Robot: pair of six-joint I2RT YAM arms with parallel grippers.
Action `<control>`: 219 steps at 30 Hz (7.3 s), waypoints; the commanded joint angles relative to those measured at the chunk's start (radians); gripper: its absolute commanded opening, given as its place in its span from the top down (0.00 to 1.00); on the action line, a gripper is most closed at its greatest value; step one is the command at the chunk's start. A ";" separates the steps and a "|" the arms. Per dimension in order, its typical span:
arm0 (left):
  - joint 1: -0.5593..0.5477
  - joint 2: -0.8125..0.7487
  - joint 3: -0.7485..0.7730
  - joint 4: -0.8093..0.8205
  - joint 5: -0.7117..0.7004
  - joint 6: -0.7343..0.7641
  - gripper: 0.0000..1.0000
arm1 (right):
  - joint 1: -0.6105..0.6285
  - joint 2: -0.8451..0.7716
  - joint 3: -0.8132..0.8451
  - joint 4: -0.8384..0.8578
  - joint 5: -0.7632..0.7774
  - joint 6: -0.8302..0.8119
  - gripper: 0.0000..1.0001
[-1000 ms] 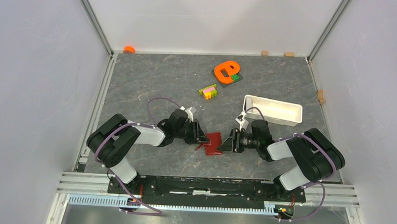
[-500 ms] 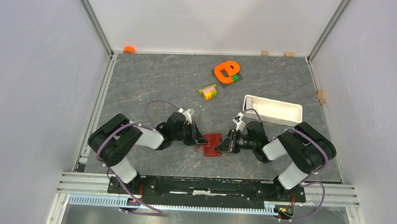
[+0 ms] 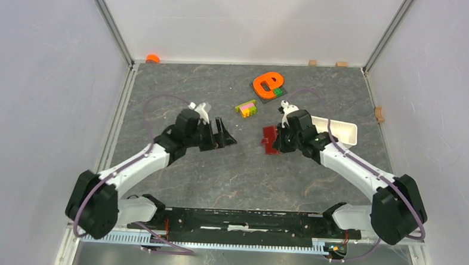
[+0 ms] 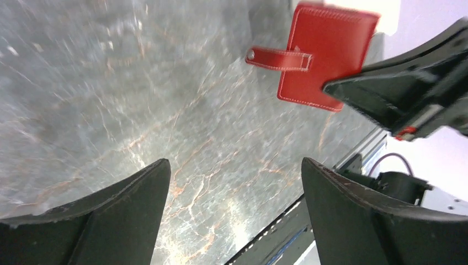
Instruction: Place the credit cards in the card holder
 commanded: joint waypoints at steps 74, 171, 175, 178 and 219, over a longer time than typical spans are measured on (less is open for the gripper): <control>-0.323 0.403 0.028 0.400 -0.124 -0.287 0.33 | -0.302 0.096 -0.010 -0.223 -0.219 -0.343 0.64; -0.381 0.597 0.278 0.074 -0.305 -0.076 0.71 | 0.080 0.095 -0.034 -0.205 -0.061 -0.207 1.00; -0.381 0.544 0.230 0.123 -0.312 -0.106 0.67 | 0.099 0.099 -0.047 -0.202 -0.010 -0.175 1.00; -0.380 0.491 0.187 0.155 -0.349 -0.125 0.63 | 0.111 0.104 -0.063 -0.196 0.012 -0.154 1.00; -0.474 0.543 0.086 0.337 -0.342 -0.257 0.78 | 0.266 0.125 -0.047 -0.155 0.122 -0.042 1.00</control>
